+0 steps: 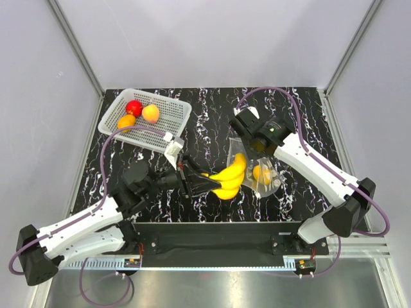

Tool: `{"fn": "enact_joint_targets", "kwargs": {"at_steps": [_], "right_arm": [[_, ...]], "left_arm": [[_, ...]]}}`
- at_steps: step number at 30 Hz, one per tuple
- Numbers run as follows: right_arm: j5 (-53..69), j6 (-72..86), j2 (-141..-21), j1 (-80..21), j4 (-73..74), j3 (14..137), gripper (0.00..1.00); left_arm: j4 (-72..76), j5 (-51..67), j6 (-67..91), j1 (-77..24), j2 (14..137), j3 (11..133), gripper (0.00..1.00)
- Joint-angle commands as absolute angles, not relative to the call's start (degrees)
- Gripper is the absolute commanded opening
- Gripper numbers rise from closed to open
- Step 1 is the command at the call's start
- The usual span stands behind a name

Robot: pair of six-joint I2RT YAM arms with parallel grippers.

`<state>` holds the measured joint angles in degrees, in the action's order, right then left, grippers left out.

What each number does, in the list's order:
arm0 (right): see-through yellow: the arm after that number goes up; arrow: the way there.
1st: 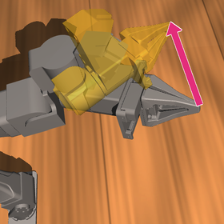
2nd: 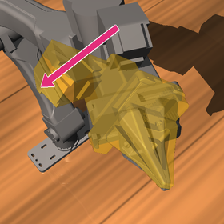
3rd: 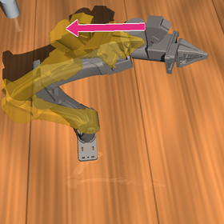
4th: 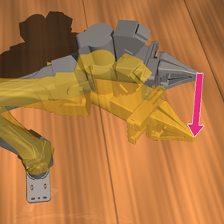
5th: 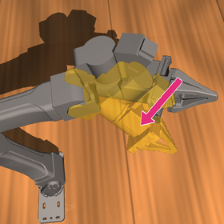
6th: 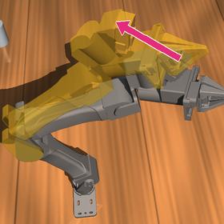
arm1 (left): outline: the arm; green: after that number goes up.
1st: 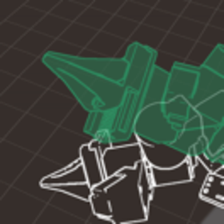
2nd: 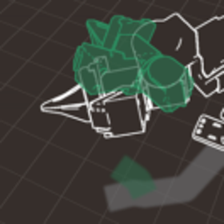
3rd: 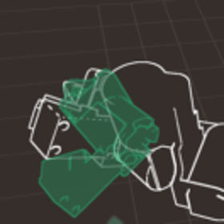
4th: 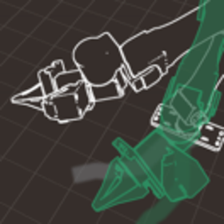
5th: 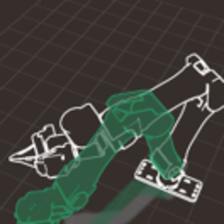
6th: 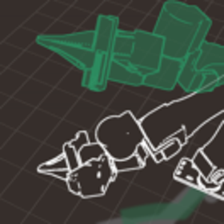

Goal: Place the food in the zip-top bag and seal the zipper
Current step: Place the fake fruit in the zipper food storage bag.

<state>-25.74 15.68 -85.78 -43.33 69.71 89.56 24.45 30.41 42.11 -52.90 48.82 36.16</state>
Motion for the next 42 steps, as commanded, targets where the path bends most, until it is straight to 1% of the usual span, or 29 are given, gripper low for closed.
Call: {"fn": "enact_joint_targets", "kwargs": {"at_steps": [1, 9, 13, 22, 27, 33, 37, 39, 42], "right_arm": [[-24.87, 16.0, -84.29, -43.95, 69.43, 91.67, 0.0], [-24.96, 16.08, -84.55, -44.03, 69.61, 92.2, 0.0], [-24.7, 16.17, -84.55, -43.95, 69.79, 92.37, 0.0], [-24.26, 16.35, -84.02, -43.95, 69.61, 92.55, 0.0], [-24.0, 16.26, -83.76, -43.95, 69.87, 92.73, 0.0], [-23.91, 16.43, -83.67, -43.95, 69.7, 92.37, 0.0], [-23.91, 16.52, -83.58, -43.95, 69.7, 92.64, 0.0], [-23.91, 16.52, -83.67, -43.95, 69.87, 92.81, 0.0], [-23.99, 16.52, -83.67, -43.95, 70.05, 92.99, 0.0]], "left_arm": [[23.91, 26.81, 39.55, -52.47, 46.15, 36.56, 0.18], [24.17, 27.16, 41.13, -52.47, 45.88, 36.47, 0.18], [26.8, 26.54, 42.45, -52.47, 47.19, 35.78, 0.18], [41.03, 24.79, 47.28, -52.38, 52.64, 31.82, 0.17], [42.27, 21.62, 46.67, -51.86, 54.31, 29.8, 0.17], [50.26, 23.64, 49.13, -50.71, 59.05, 29.27, 0.17], [54.48, 24.69, 50.62, -49.84, 65.11, 30.06, 0.17], [54.41, 24.79, 50.45, -49.57, 66.96, 30.93, 0.17], [46.7, 24.43, 47.56, -49.04, 70.22, 34.88, 0.17]]}}
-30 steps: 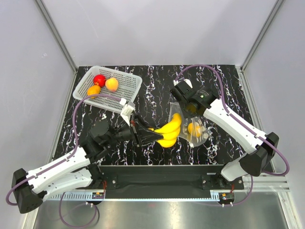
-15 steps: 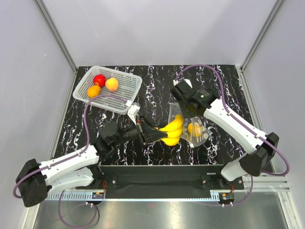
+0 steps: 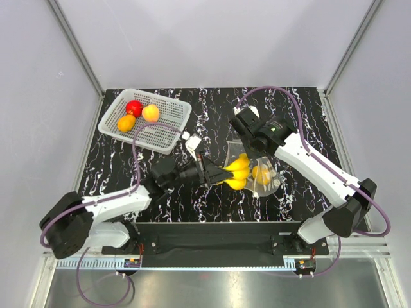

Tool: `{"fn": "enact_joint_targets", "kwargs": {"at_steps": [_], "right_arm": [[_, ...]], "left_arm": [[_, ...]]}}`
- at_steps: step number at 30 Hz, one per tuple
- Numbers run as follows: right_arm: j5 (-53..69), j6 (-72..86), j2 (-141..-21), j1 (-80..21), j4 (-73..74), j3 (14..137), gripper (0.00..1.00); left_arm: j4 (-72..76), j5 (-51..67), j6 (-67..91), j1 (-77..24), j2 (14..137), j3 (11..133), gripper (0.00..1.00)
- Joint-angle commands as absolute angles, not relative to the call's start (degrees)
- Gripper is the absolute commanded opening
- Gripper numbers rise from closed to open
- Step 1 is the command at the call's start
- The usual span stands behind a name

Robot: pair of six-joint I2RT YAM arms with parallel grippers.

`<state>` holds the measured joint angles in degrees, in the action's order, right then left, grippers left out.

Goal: Place the food in the zip-top bag and seal the zipper
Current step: Place the fake fruit in the zipper food storage bag.

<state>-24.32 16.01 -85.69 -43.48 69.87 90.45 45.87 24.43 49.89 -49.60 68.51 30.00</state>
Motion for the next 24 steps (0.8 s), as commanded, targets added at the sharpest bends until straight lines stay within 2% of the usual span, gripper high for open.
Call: {"fn": "enact_joint_targets", "kwargs": {"at_steps": [1, 10, 15, 19, 22, 24], "right_arm": [[-23.99, 16.52, -83.58, -43.95, 70.14, 93.08, 0.0], [-23.47, 16.52, -83.06, -43.95, 70.31, 92.55, 0.0], [-22.24, 16.17, -83.5, -43.95, 70.66, 93.34, 0.0], [-21.62, 15.64, -83.76, -43.95, 72.15, 95.01, 0.0], [-21.36, 15.29, -83.41, -43.95, 72.16, 95.8, 0.0], [-19.61, 15.03, -83.23, -43.95, 71.98, 96.24, 0.0]], "left_arm": [[40.93, 24.78, 45.63, -48.87, 71.18, 36.28, 0.17], [21.03, 25.13, 36.66, -48.6, 77.07, 48.33, 0.18], [13.38, 23.29, 25.95, -50.27, 80.41, 55.54, 0.18], [1.44, 18.81, 15.06, -53.86, 83.93, 61.86, 0.18], [0.09, 17.05, 11.26, -55.89, 84.99, 64.25, 0.21], [3.22, 18.1, 11.42, -55.99, 85.25, 62.59, 0.28]]}}
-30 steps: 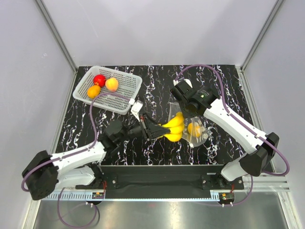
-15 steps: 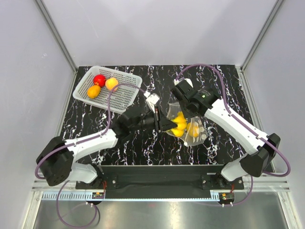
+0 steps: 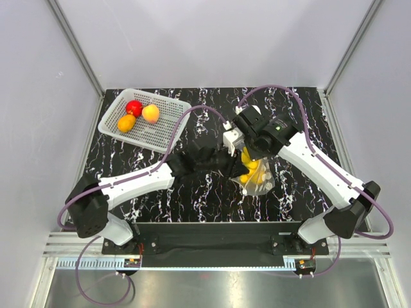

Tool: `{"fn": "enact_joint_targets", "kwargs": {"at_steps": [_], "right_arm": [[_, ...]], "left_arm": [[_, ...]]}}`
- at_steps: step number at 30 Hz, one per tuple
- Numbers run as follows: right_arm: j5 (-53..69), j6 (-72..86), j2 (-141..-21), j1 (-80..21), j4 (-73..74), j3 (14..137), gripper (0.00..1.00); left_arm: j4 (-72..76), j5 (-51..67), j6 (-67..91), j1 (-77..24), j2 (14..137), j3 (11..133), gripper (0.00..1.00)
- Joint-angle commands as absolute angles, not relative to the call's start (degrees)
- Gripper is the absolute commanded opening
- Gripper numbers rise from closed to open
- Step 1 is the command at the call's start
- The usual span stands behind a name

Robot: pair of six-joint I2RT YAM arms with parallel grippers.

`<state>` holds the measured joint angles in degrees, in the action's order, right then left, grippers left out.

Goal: Place the food in the zip-top bag and seal the zipper
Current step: Place the fake fruit in the zipper food storage bag.

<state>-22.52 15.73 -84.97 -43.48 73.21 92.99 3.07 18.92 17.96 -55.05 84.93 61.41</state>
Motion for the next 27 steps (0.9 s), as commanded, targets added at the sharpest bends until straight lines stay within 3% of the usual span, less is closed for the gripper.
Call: {"fn": "enact_joint_targets", "kwargs": {"at_steps": [1, 8, 20, 27], "right_arm": [[-18.9, 15.03, -82.88, -43.95, 71.55, 96.33, 0.0], [-17.84, 14.85, -82.09, -43.95, 71.81, 96.24, 0.0], [-19.69, 14.5, -80.86, -43.95, 71.63, 94.48, 0.0], [-20.04, 14.59, -80.77, -43.95, 71.1, 94.13, 0.0]], "left_arm": [[4.99, 18.71, 11.77, -55.99, 85.34, 61.8, 0.31], [5.98, 18.2, 13.18, -55.99, 87.45, 60.91, 0.62], [5.45, 17.93, 16.34, -56.07, 76.48, 56.61, 0.72], [-10.76, 7.93, 21.44, -55.99, 66.8, 54.84, 0.74]]}}
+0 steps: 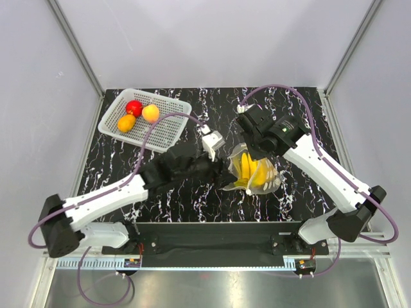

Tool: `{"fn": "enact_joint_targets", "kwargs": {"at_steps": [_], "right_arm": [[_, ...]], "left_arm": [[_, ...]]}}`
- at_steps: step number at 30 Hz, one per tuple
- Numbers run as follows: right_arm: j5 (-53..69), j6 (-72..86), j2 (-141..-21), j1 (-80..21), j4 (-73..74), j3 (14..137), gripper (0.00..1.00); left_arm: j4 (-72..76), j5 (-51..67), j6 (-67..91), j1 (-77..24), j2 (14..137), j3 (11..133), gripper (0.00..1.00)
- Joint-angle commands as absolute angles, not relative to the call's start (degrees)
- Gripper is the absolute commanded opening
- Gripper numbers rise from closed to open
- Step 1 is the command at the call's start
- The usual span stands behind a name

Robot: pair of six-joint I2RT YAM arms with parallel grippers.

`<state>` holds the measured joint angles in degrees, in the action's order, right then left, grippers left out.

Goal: Place the food in the zip-top bag and seal the zipper
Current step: Place the fake fruit in the zipper food storage bag, then adjust the zipper food storage bag at the center of the board.

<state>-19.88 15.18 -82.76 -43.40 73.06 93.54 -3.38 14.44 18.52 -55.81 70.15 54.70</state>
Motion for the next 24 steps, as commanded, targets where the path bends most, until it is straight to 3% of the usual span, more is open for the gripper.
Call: {"fn": "enact_joint_targets", "kwargs": {"at_steps": [1, 4, 13, 19, 22, 24], "right_arm": [[-20.13, 14.59, -80.86, -44.03, 71.02, 94.22, 0.0], [-19.95, 14.85, -81.03, -43.86, 70.84, 94.39, 0.0], [-19.95, 15.12, -80.95, -43.86, 71.45, 95.19, 0.0], [-19.77, 15.47, -80.16, -43.95, 70.58, 94.05, 0.0], [-19.42, 15.64, -79.89, -43.95, 70.23, 92.99, 0.0], [-19.51, 15.64, -79.81, -43.95, 69.87, 92.46, 0.0]], "left_arm": [[-13.42, 3.21, 23.1, -55.99, 66.71, 55.54, 0.74], [-20.56, 0.27, 24.69, -55.99, 68.2, 56.42, 0.72], [-22.59, -3.35, 28.73, -54.41, 77.5, 59.84, 0.74], [-19.69, 2.45, 29.18, -52.56, 83.22, 61.35, 0.47], [-17.15, 5.79, 29.44, -52.56, 84.9, 61.7, 0.25], [-16.09, 7.03, 29.53, -52.56, 84.38, 62.14, 0.0]]}}
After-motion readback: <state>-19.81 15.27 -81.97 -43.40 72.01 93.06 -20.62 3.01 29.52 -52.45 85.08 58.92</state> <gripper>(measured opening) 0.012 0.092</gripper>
